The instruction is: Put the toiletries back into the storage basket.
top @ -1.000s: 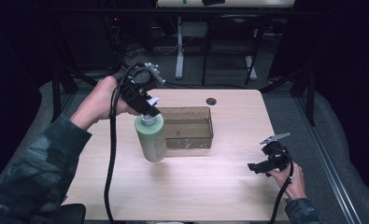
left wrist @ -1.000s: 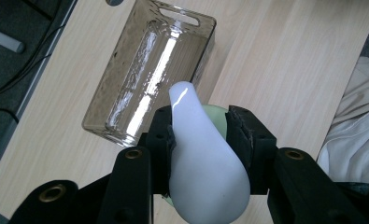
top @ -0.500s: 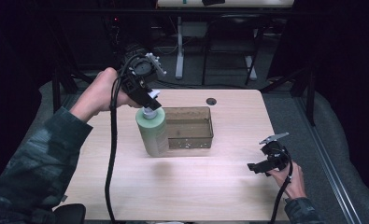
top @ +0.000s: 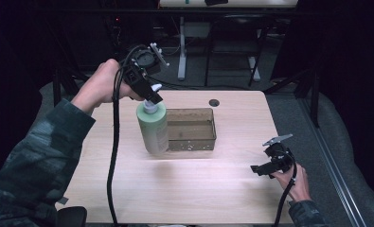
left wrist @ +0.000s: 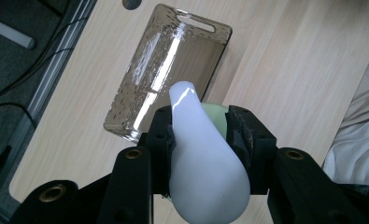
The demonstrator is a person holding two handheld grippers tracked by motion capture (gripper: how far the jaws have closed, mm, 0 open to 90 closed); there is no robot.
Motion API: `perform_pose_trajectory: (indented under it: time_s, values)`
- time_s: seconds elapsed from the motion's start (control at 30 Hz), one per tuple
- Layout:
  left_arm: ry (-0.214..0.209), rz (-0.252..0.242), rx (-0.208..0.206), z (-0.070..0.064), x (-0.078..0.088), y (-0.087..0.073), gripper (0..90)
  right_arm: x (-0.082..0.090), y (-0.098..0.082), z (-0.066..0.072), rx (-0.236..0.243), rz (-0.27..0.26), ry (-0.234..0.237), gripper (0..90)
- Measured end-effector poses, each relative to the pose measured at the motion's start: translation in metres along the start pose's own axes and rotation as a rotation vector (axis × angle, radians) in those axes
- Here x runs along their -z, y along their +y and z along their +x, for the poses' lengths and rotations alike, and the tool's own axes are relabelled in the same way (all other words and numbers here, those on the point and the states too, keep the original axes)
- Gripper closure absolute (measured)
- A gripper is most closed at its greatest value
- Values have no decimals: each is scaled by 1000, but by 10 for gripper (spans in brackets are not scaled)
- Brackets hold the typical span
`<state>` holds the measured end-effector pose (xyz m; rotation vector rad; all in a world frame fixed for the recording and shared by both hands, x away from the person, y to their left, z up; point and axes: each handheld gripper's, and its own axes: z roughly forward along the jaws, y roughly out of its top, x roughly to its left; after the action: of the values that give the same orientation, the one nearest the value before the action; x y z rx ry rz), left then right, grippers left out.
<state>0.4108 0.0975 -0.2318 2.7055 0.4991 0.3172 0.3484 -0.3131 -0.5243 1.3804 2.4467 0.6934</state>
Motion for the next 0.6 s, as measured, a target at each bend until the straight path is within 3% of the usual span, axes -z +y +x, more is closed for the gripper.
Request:
perform_pose_trajectory:
  time_s: [0.23,0.6]
  values:
    - [10,3,24,9,6,8,630,2,1,1,0,-8,1,0]
    - [26,14,65,30,3,18,630,2,1,0,2,-6,1,0]
